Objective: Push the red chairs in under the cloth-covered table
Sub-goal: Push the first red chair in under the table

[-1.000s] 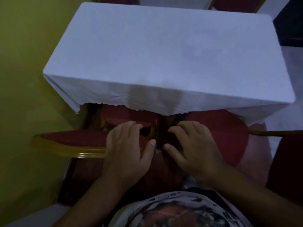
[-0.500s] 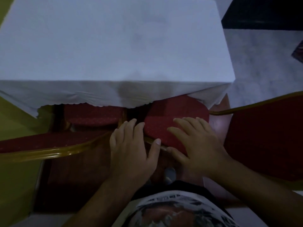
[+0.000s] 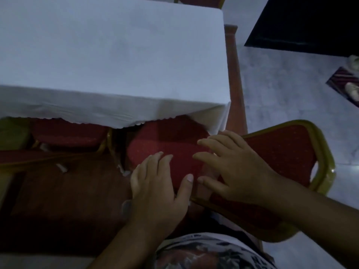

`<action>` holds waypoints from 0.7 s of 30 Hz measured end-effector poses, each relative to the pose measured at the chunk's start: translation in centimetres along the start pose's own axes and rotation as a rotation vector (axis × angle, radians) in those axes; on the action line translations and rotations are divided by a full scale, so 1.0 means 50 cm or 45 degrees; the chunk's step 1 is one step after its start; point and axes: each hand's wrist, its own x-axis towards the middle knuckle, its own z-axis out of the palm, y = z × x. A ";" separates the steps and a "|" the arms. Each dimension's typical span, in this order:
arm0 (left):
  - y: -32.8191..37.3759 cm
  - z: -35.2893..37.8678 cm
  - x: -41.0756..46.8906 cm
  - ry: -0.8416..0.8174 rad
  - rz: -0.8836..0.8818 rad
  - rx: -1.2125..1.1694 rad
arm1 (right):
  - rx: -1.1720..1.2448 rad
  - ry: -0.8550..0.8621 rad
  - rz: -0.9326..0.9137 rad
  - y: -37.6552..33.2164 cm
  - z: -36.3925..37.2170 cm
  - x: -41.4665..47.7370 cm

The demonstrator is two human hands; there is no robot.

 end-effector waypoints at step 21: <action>0.444 0.297 -0.046 -0.096 -0.116 -0.256 | 0.046 -0.219 -0.677 0.526 -0.054 -0.238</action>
